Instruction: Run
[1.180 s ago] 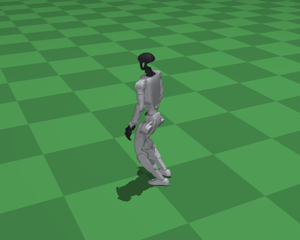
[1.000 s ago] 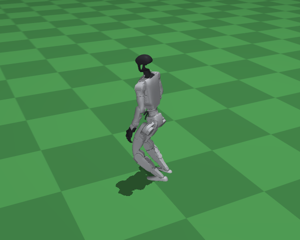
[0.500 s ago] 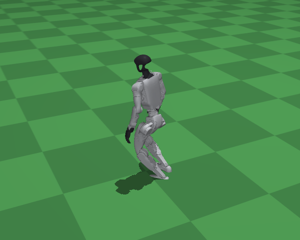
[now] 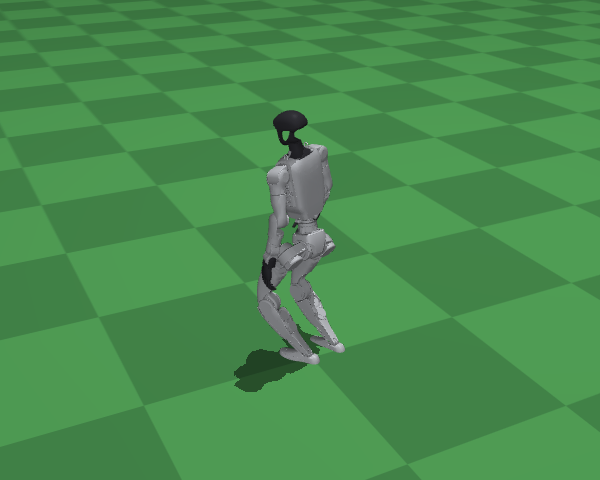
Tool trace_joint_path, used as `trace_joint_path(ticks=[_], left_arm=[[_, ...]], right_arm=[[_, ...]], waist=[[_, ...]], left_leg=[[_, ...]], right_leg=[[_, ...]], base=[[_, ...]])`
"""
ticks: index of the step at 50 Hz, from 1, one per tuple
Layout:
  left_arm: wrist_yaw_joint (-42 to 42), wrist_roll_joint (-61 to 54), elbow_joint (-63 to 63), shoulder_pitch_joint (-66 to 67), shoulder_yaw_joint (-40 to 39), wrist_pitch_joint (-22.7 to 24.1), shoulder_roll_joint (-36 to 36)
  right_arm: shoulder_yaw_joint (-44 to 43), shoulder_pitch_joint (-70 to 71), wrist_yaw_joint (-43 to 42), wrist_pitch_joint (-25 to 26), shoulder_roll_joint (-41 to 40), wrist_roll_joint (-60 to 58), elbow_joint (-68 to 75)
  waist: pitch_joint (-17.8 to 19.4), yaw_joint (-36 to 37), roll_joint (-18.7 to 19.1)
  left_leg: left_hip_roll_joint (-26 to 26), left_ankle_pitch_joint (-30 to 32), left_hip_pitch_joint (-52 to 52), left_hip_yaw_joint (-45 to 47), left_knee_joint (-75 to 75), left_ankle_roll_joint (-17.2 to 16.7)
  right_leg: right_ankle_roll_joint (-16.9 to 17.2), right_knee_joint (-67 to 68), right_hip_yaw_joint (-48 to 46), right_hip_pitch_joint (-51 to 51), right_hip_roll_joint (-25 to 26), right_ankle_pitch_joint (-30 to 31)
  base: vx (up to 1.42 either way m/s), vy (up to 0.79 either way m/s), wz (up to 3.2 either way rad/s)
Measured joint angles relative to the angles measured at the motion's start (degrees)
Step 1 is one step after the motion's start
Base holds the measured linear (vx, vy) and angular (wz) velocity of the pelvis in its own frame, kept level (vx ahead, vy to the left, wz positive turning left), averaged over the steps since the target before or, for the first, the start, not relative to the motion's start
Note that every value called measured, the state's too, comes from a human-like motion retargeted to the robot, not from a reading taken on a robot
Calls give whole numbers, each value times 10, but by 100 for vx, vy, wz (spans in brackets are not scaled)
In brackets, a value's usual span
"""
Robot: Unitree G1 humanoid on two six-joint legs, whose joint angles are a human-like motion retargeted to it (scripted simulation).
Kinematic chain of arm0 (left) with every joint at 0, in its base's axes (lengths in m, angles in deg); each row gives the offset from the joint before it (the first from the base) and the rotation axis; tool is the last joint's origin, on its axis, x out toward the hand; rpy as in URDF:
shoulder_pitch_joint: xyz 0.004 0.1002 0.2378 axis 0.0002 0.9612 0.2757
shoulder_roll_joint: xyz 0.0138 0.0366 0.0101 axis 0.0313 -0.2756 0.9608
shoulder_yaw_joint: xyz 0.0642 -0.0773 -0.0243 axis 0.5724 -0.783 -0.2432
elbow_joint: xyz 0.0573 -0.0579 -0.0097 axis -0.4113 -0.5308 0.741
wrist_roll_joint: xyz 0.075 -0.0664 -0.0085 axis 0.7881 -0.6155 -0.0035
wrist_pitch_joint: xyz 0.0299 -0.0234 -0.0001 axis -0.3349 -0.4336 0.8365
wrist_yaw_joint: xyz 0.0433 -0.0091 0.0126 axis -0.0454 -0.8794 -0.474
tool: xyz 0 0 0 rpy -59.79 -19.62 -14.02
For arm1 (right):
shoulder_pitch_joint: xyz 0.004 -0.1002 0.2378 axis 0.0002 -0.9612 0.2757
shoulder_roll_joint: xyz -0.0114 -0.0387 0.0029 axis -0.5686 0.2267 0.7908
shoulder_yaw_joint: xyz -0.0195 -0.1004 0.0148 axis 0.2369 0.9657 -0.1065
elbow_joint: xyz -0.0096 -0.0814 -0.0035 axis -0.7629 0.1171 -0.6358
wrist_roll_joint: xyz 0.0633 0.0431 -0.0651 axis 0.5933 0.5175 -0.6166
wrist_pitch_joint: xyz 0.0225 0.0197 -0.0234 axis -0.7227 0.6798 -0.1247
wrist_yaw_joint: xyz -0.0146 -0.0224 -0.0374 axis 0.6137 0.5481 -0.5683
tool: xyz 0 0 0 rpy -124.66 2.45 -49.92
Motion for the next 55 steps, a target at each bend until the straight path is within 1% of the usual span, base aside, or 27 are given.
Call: trace_joint_path(ticks=[2,5,7,8,10,13,15,18,19,21,23,24,28,31,33,35,38,40,42,46,48,50,51,52,53,55], left_arm=[[20,-16,-3,14,-5,2,1],[52,-36,-4,30,-9,1,-1],[69,-43,-2,33,-10,-2,1],[75,-44,-1,32,-9,-4,2],[79,-44,0,25,-6,-7,6],[71,-40,5,18,-3,-6,10],[61,-35,11,10,-5,-4,13],[35,-23,21,-6,-18,-3,14],[25,-18,23,-13,-24,-3,13],[8,-12,26,-26,-34,-5,10],[3,-13,29,-29,-42,-6,5],[6,-15,33,-29,-45,-6,3],[33,-22,46,-7,-41,-5,0],[59,-24,40,6,-35,-4,5],[72,-21,32,12,-31,-3,8],[77,-14,22,14,-28,-3,11],[69,-7,7,20,-27,-3,8],[59,-3,-4,24,-27,-3,2],[41,-1,-13,20,-28,-2,-5],[1,-5,-19,6,-31,-2,-12],[-18,-13,-16,-3,-35,-2,-16],[-33,-30,-3,-11,-42,3,-22],[-41,-47,19,-5,-39,5,-29],[-43,-63,38,0,-37,8,-32],[-37,-76,54,4,-39,9,-25],[-19,-100,81,20,-38,11,-15]], right_arm=[[-9,-11,20,2,4,10,-8],[-13,-28,46,11,12,22,-6],[-11,-34,57,16,18,25,0],[-11,-36,61,17,22,26,2],[-14,-38,67,17,26,31,8],[-18,-42,67,15,30,38,11],[-20,-42,65,14,33,39,14],[-21,-37,57,12,31,26,22],[-22,-35,52,11,29,18,25],[-24,-31,45,12,23,4,33],[-24,-33,44,13,16,-7,40],[-24,-32,48,13,14,-10,42],[-22,-40,67,15,13,-12,41],[-25,-40,81,17,18,-7,33],[-27,-40,87,16,21,-3,26],[-30,-40,89,15,24,2,14],[-27,-40,81,8,26,12,-5],[-22,-41,73,4,25,17,-17],[-14,-37,59,-1,22,19,-31],[0,-26,32,-9,22,14,-46],[0,-23,20,-10,22,14,-48],[-6,-23,8,-12,20,21,-48],[-12,-27,0,-15,15,32,-47],[-18,-31,-4,-16,13,44,-47],[-25,-32,-1,-13,19,57,-46],[-38,-43,3,-8,25,77,-44]], waist=[[6,8,3],[-10,0,4],[-19,-9,8],[-22,-12,11],[-24,-19,19],[-22,-30,26],[-19,-33,31],[-4,-33,36],[-6,-35,35],[-19,-42,32],[-34,-49,30],[-28,-51,28],[13,-46,25],[23,-32,38],[23,-23,50],[22,-18,56],[29,-18,52],[34,-20,46],[18,-24,43],[-37,-27,47],[-61,-30,50],[-89,-36,53],[-87,-42,51],[-74,-44,50],[-36,-39,51],[17,-25,58]], left_leg=[[-6,48,48,-7,-49,-24],[-18,154,78,-11,-122,-61],[-26,193,82,-11,-153,-75],[-28,202,81,-12,-162,-79],[-30,204,78,-19,-173,-81],[-30,166,60,-25,-145,-74],[-28,114,46,-32,-110,-59],[-22,8,17,-32,-27,-19],[-22,-2,-1,-29,-17,-5],[-27,-2,-35,-23,-13,15],[-37,-2,-53,-20,-19,23],[-46,-2,-39,-22,-31,21],[-81,-2,61,-48,-83,-5],[-73,33,105,-70,-136,-33],[-62,49,111,-85,-152,-47],[-52,58,102,-95,-145,-54],[-49,35,65,-105,-86,-49],[-51,-1,24,-110,-28,-37],[-44,-2,-49,-108,14,-24],[-12,-2,-196,-99,106,-3],[-3,-2,-250,-96,140,9],[-4,-2,-282,-94,145,16],[-16,-2,-258,-90,119,13],[-27,-2,-218,-89,96,7],[-33,-2,-146,-95,79,-5],[-29,12,-10,-101,50,-45]], right_leg=[[19,-38,6,49,7,71],[52,-74,4,66,-4,189],[63,-81,0,56,-14,218],[66,-85,-1,49,-15,220],[65,-100,-4,34,-14,206],[54,-92,1,7,-10,159],[39,-71,3,-8,-5,106],[10,-1,-1,-35,-7,3],[5,11,-3,-54,-12,-7],[2,26,-2,-93,-24,-7],[2,37,1,-116,-34,-7],[5,37,2,-106,-41,-7],[23,17,2,-16,-56,2],[32,-52,0,29,-33,46],[35,-94,-1,42,-9,69],[36,-115,0,43,7,80],[27,-86,4,22,16,56],[12,-44,10,-7,18,7],[-4,-19,13,-68,23,-7],[-25,37,12,-200,43,-7],[-30,71,10,-253,48,-7],[-33,87,9,-287,45,-7],[-28,79,12,-270,32,-7],[-23,71,13,-236,22,-7],[-17,64,9,-166,17,-7],[1,40,-1,-30,17,1]], base=[[43,-1,-54],[35,-1,-31],[29,0,-20],[26,2,-21],[22,2,-23],[14,2,-19],[12,2,-25],[5,2,-18],[-5,2,-3],[0,1,10],[10,1,28],[16,0,31],[24,-1,5],[17,-1,-30],[9,-2,-38],[3,-3,-26],[-3,-3,-4],[-9,-4,1],[-16,-3,-11],[-6,-2,-31],[3,-1,-3],[16,-2,18],[28,-2,41],[35,-1,26],[40,-1,-12],[48,0,-42]])
